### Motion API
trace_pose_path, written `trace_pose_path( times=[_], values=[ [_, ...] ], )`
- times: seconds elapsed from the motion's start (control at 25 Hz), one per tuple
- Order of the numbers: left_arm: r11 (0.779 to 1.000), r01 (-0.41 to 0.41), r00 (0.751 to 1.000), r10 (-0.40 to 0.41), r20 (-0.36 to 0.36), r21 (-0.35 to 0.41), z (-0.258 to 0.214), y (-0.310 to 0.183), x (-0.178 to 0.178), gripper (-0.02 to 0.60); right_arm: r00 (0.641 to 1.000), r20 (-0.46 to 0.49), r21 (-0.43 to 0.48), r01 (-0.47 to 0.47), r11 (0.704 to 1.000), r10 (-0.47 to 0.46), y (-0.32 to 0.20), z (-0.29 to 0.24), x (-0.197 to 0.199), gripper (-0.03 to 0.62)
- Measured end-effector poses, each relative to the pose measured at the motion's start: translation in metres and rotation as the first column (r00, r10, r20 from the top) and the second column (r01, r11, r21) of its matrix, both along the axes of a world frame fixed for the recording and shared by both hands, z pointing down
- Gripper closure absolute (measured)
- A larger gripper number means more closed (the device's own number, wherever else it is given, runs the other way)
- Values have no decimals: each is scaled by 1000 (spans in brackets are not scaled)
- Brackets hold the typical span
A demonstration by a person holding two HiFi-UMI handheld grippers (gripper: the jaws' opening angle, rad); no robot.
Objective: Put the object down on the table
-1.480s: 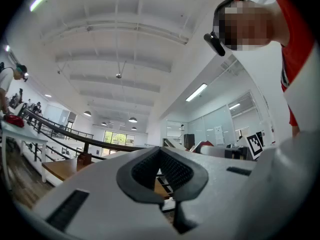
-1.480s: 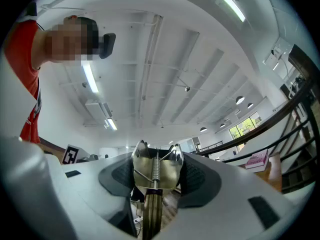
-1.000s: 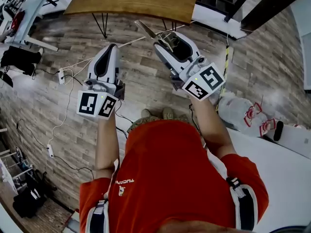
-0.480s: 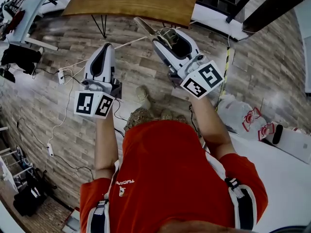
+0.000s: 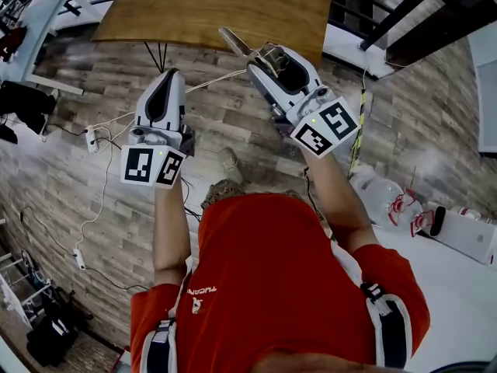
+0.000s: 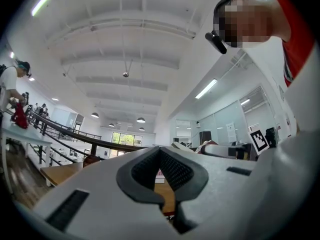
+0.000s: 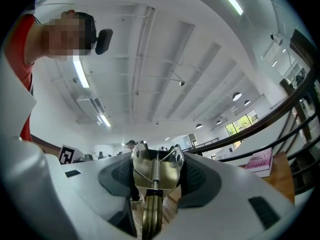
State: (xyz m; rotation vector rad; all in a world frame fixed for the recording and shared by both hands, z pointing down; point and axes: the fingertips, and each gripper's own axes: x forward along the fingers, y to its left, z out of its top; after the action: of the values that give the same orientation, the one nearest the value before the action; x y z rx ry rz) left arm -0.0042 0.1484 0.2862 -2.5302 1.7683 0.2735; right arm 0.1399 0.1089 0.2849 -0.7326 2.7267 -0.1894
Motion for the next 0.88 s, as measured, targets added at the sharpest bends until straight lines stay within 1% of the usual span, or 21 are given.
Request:
trace_pose_path(
  times=[0.24, 0.36, 0.56, 0.88],
  values=[
    [999, -34, 999, 34, -9, -13, 1, -72, -72, 572, 998, -25, -25, -51, 998, 50, -69, 3, -66, 364],
    [998, -58, 998, 58, -1, -20, 5, -104, -97, 572, 996, -43, -41, -82, 996, 80, -98, 8, -90, 364],
    [996, -80, 996, 80, 25, -28, 10, -151, -124, 572, 991, -76, -39, -115, 993, 112, -140, 11, -120, 364],
    [996, -73, 997, 74, 16, -48, 23, -210, -154, 572, 982, -141, -34, -130, 991, 124, -208, 26, -150, 364]
  ],
)
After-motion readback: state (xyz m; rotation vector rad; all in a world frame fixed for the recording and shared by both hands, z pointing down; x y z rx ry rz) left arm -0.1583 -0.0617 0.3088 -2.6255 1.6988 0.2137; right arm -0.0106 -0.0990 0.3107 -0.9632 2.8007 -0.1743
